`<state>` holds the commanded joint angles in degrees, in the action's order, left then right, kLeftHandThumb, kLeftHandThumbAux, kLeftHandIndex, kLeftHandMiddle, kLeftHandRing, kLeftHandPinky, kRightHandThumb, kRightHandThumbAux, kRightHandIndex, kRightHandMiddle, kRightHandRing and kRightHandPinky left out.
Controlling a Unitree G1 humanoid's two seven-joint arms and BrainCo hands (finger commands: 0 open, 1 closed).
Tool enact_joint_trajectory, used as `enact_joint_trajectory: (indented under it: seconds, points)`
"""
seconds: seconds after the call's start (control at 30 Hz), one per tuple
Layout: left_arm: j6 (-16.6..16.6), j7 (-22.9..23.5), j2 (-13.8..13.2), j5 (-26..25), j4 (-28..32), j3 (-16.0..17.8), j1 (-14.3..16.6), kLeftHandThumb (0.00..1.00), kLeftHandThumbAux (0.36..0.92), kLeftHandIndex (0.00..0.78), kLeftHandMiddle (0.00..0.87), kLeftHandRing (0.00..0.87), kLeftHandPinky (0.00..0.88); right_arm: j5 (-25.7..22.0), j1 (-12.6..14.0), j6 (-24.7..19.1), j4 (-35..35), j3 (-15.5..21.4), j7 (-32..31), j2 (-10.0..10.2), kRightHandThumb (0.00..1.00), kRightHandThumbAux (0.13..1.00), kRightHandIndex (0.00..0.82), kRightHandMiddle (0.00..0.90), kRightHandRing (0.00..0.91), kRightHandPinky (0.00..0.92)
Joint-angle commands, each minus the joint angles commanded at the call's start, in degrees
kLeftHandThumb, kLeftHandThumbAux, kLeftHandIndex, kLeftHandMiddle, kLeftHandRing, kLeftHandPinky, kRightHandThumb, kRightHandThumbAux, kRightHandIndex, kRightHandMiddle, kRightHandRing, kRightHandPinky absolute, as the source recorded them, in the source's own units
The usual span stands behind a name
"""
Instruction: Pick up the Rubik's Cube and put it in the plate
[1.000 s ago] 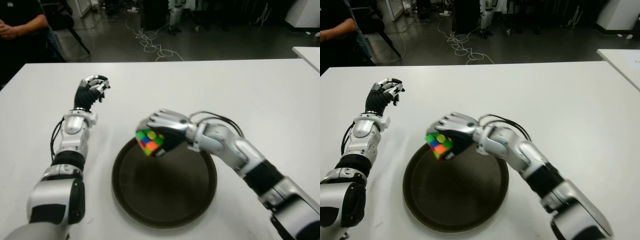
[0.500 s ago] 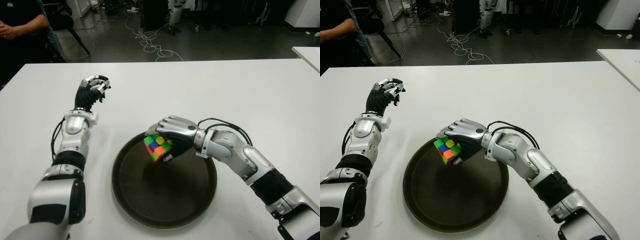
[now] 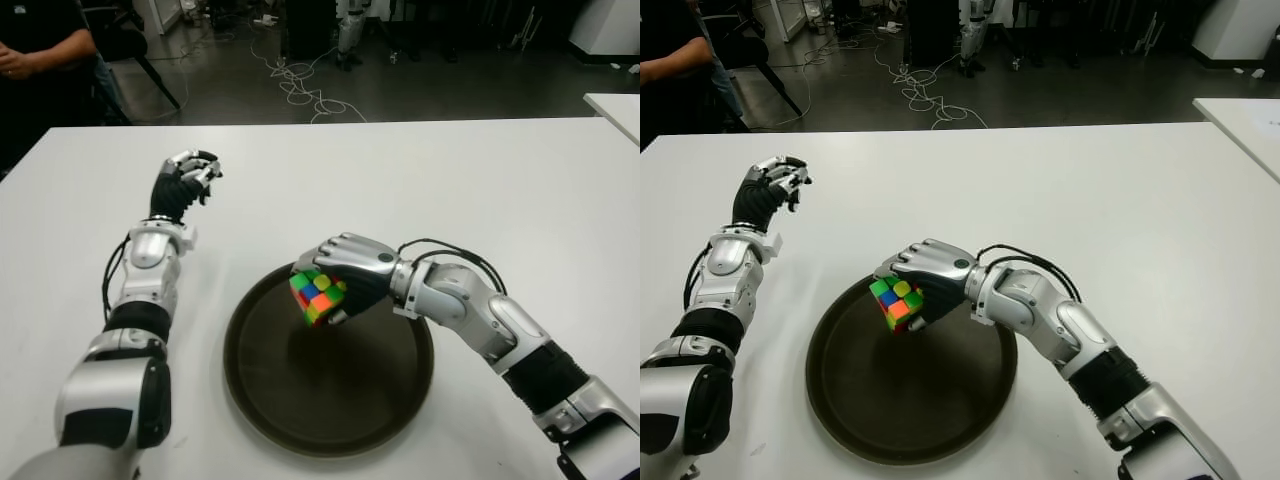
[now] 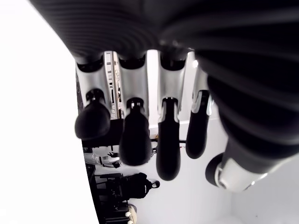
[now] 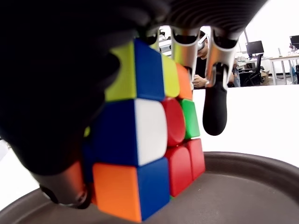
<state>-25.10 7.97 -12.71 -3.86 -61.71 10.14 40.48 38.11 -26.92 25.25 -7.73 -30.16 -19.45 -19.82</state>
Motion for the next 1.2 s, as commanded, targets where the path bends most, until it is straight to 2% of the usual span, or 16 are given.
enact_joint_trajectory:
  seconds: [0.37, 0.73, 0.8, 1.0, 1.1, 1.2]
  points:
    - [-0.1, 0.3, 0.2, -0.4, 0.2, 0.2, -0.1, 0.837, 0.666, 0.412, 0.549, 0.702, 0.757, 0.2, 0.0, -0.2, 0.6, -0.5, -1.8, -0.1, 0.694, 0.732, 0.419, 0.66, 0.683, 0.667]
    - [-0.3, -0.4, 0.4, -0.1, 0.3, 0.1, -0.1, 0.837, 0.666, 0.412, 0.549, 0.701, 0.754, 0.9, 0.2, 3.4, -0.5, -1.1, 1.4, 0.2, 0.692, 0.731, 0.419, 0.564, 0.595, 0.602]
    - [-0.3, -0.5, 0.4, -0.1, 0.3, 0.1, -0.1, 0.837, 0.666, 0.412, 0.549, 0.703, 0.758, 0.9, 0.3, 4.2, -0.8, -1.0, 2.1, 0.3, 0.77, 0.709, 0.403, 0.515, 0.559, 0.574]
    - [-0.5, -0.6, 0.4, -0.1, 0.2, 0.1, -0.1, 0.838, 0.666, 0.413, 0.548, 0.703, 0.757, 1.7, 0.3, 6.2, -1.7, -0.8, 5.2, 0.5, 0.819, 0.693, 0.408, 0.475, 0.515, 0.531]
    - [-0.4, -0.6, 0.4, -0.1, 0.3, 0.1, 0.0, 0.837, 0.666, 0.414, 0.546, 0.701, 0.756, 2.4, 0.3, 6.8, -2.1, -0.9, 6.7, 0.6, 0.826, 0.691, 0.425, 0.452, 0.451, 0.471]
    - [-0.3, -0.5, 0.3, 0.0, 0.3, 0.1, 0.0, 0.837, 0.666, 0.414, 0.545, 0.701, 0.759, 2.7, 0.3, 7.2, -2.6, -0.9, 7.6, 0.8, 0.826, 0.694, 0.44, 0.424, 0.34, 0.373]
